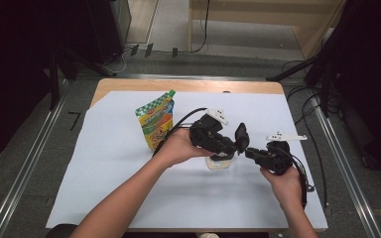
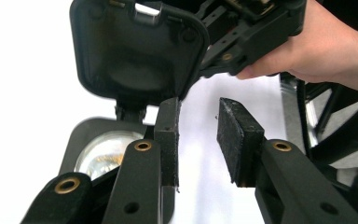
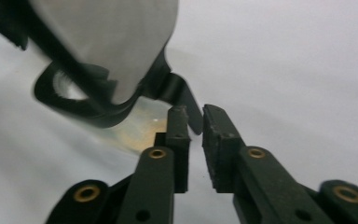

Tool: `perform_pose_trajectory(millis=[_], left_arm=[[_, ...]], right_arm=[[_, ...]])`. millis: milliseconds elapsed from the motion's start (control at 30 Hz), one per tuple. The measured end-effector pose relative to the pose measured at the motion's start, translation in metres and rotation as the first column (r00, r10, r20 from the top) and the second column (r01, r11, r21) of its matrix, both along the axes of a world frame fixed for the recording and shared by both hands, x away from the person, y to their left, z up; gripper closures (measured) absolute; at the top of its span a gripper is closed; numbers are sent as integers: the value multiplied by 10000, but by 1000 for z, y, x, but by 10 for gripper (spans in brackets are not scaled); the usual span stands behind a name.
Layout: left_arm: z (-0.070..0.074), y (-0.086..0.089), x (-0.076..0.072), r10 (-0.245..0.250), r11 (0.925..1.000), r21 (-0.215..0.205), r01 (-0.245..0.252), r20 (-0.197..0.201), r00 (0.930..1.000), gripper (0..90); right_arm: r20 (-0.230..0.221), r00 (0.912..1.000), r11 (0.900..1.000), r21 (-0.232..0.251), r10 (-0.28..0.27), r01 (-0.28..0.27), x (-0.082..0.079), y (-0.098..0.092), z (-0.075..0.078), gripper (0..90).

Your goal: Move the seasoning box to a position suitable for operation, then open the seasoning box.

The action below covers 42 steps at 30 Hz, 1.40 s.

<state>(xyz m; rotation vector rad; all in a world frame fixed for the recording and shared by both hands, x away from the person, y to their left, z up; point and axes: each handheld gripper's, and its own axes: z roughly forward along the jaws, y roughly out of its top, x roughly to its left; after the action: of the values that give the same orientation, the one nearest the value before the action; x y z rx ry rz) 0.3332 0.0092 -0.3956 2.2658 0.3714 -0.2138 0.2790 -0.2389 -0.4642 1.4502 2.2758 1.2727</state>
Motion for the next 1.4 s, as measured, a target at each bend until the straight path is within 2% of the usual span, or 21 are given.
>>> perform_pose_trajectory(millis=[67,100,133,233,333,400,467,567,733,833,900,1000,1033,1133,1400], left_arm=[[0,7,-4,92,10000,17,-92,219,9997,672],[1,10,-5,188,9997,162,-194,348,9992,673],[0,13,-7,309,9992,238,-317,341,9989,670],[0,23,-10,469,9988,152,-468,-63,9989,620],[0,31,-13,570,9983,99,-570,-81,9983,596],[0,38,-16,667,9977,77,-668,12,9978,590],[-1,44,-16,850,9963,104,-849,-47,9964,575],[-5,54,-16,1157,9933,34,-1157,-343,9927,575],[-6,67,-22,1350,9908,-88,-1351,-87,9908,579],[-5,76,-26,1529,9875,-398,-1524,83,9882,576],[-5,82,-27,1599,9863,-411,-1600,-58,9871,578],[-6,90,-28,1614,9867,-202,-1615,-62,9869,546],[-6,92,-29,1625,9865,-196,-1629,-179,9865,529],[-5,99,-30,1368,9905,-58,-1371,-360,9899,471],[-3,117,-28,1793,9836,-84,-1803,-709,9812,432]], right_arm=[[19,9999,9999,-41,134,-134,-8,2,2,738],[-2,9997,9997,-67,226,-226,-12,4,3,717],[48,9995,9995,-65,322,-322,-15,5,4,703],[138,9980,9981,-74,617,-616,-24,11,6,637],[63,9973,9973,67,736,-737,-30,17,8,553],[96,9969,9968,138,784,-785,-34,22,8,530],[145,9956,9955,208,923,-926,-38,26,8,525],[173,9928,9927,169,1189,-1192,-41,36,7,535],[131,9839,9840,-66,1781,-1780,-42,52,5,545],[180,9791,9792,-186,2025,-2021,-42,60,4,544],[144,9771,9771,-162,2124,-2121,-41,64,3,544],[158,9727,9726,-263,2316,-2312,-40,69,3,541],[169,9705,9703,-316,2405,-2399,-39,71,2,537],[157,9676,9672,-361,2521,-2514,-38,74,2,529],[116,9636,9625,-506,2673,-2664,-36,79,1,511]])
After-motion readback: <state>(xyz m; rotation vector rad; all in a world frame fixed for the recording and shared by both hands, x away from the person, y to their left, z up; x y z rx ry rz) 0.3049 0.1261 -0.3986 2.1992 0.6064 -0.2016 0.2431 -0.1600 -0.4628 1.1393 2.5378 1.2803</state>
